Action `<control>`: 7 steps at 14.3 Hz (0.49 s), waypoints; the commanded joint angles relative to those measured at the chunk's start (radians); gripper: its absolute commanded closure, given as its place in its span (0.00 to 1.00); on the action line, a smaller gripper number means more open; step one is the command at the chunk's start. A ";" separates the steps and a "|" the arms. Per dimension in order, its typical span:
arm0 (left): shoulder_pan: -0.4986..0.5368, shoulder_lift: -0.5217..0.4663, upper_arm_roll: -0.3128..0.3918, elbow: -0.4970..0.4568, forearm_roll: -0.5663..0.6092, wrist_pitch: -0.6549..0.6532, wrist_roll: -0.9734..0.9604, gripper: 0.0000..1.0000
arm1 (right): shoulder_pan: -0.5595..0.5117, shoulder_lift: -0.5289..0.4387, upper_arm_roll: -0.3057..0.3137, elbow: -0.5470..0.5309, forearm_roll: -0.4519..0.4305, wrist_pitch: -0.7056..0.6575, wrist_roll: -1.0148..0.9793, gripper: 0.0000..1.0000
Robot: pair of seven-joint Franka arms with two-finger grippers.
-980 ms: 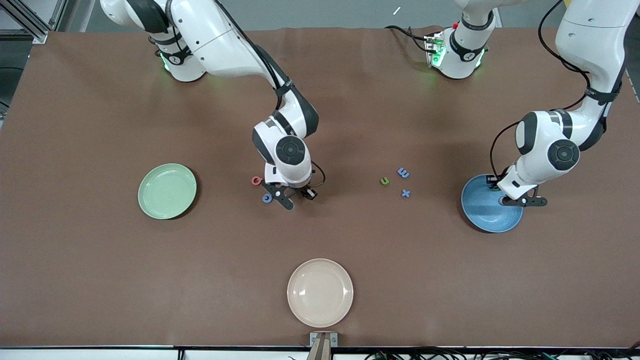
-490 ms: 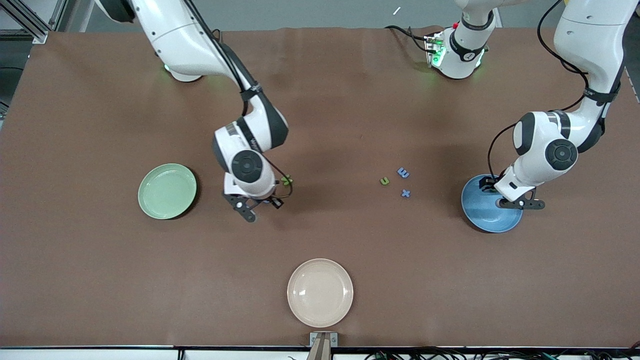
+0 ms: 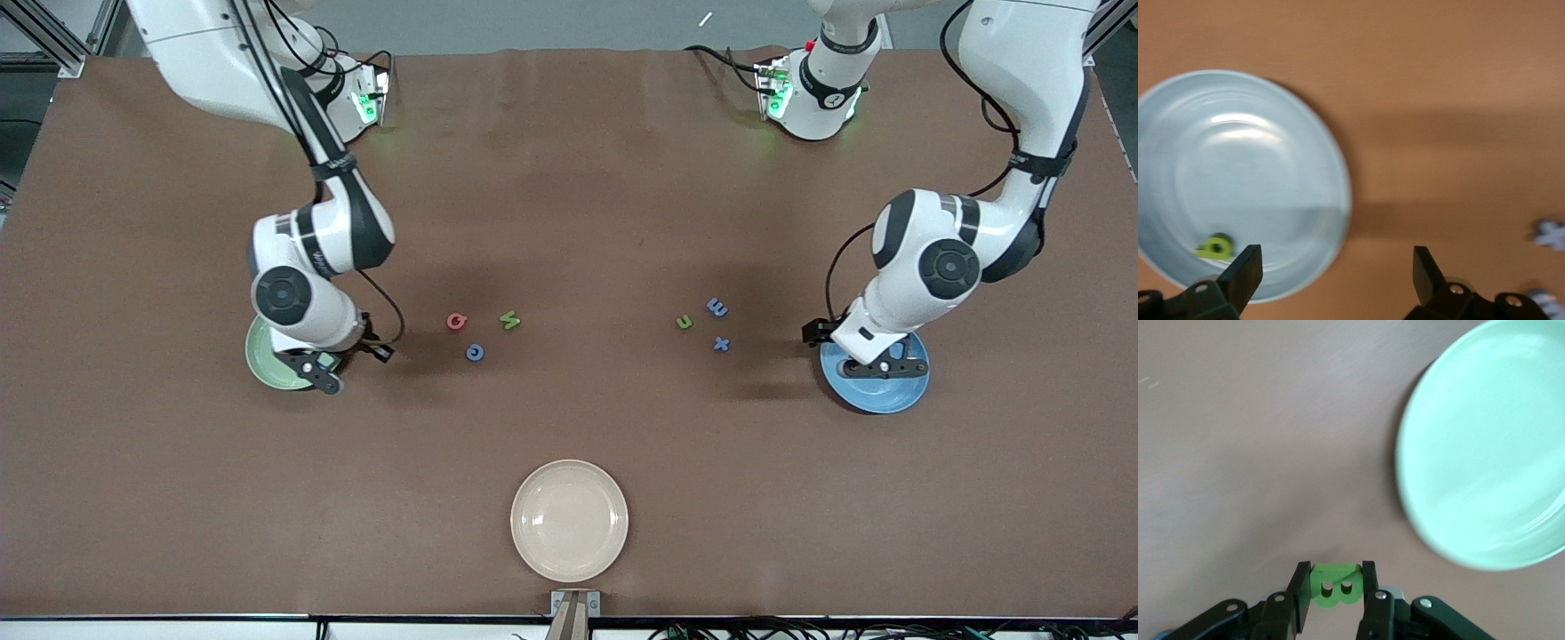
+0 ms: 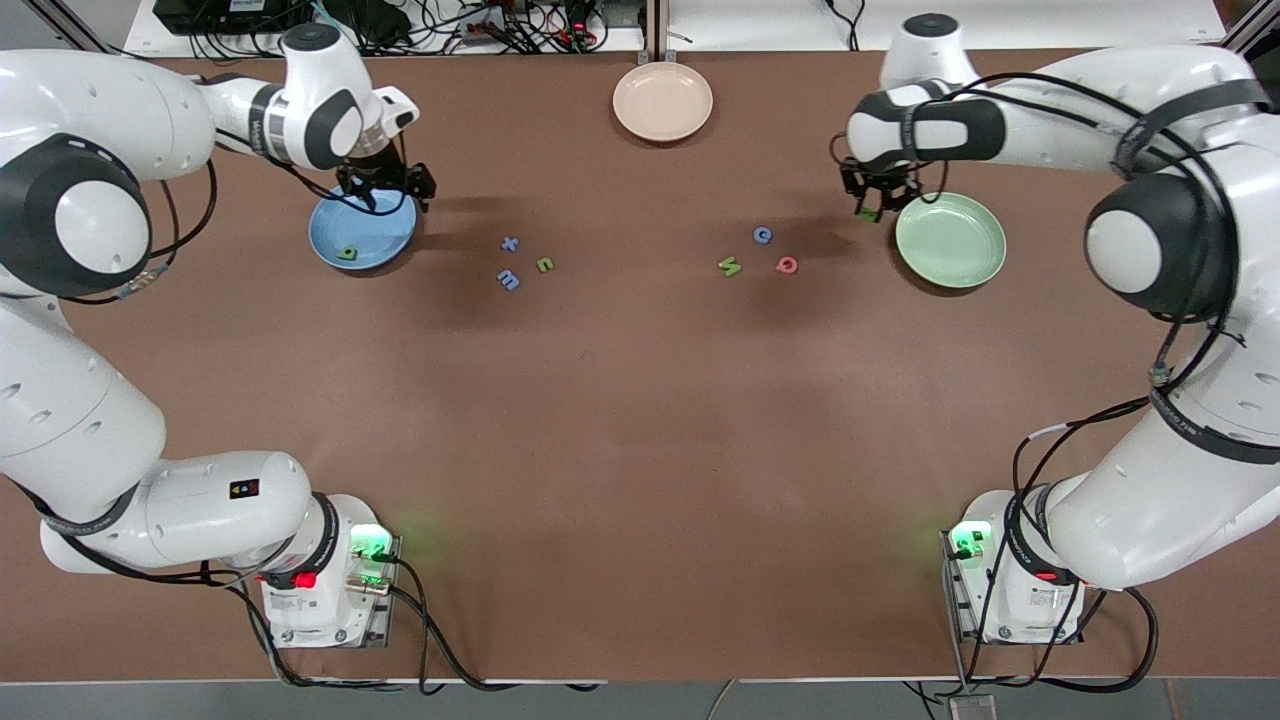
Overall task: Sort upper and lower case letters into plates
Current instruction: 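Release the q in the blue plate while the right gripper carries B to green plate, then grasp the blue x with the left gripper while the right gripper grasps blue C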
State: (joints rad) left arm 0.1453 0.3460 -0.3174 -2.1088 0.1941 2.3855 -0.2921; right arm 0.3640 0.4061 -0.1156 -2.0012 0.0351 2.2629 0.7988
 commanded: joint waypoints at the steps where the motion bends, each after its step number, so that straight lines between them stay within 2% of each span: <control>1: -0.038 0.054 -0.040 0.056 0.018 -0.009 -0.044 0.01 | -0.101 -0.142 0.022 -0.180 -0.020 0.058 -0.143 0.99; 4: -0.121 0.097 -0.039 0.104 0.018 -0.009 -0.045 0.01 | -0.184 -0.145 0.024 -0.226 -0.020 0.082 -0.243 0.98; 7: -0.161 0.152 -0.039 0.142 0.019 -0.008 -0.097 0.01 | -0.218 -0.124 0.025 -0.304 -0.020 0.255 -0.259 0.98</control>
State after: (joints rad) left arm -0.0046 0.4481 -0.3563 -2.0152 0.1941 2.3864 -0.3526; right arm 0.1720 0.2953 -0.1146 -2.2310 0.0321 2.4199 0.5427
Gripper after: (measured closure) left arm 0.000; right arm 0.652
